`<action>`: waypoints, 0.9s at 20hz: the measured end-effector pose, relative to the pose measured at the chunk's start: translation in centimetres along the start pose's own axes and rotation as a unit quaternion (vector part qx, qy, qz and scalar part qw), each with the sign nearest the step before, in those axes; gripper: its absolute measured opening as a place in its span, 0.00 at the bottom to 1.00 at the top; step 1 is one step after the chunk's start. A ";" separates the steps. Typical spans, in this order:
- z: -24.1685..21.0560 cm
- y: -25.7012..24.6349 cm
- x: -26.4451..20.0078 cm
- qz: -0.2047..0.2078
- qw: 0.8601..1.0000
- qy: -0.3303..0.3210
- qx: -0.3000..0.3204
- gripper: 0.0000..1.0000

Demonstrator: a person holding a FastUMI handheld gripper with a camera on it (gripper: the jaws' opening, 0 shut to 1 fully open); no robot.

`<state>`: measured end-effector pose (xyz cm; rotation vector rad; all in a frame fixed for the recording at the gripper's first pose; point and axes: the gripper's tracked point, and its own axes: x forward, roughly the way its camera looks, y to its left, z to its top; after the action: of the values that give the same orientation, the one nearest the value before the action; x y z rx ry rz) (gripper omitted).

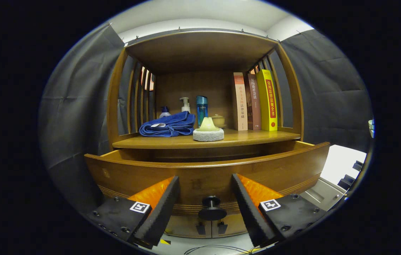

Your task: Pull open the drawer, take out the items inside it, and place them on the countertop above the cabinet.

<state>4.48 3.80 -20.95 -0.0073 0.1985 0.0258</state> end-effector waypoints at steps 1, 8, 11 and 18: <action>0.0 -0.1 0.4 0.001 1.000 0.001 0.002 0.97; -0.2 -0.4 3.4 0.004 1.000 0.006 -0.007 0.98; -0.4 -0.3 4.9 0.003 1.000 0.009 -0.005 0.98; -0.6 -0.4 7.9 0.002 1.000 0.015 -0.006 0.98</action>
<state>12.16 3.62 -23.07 -0.0195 0.2278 0.0302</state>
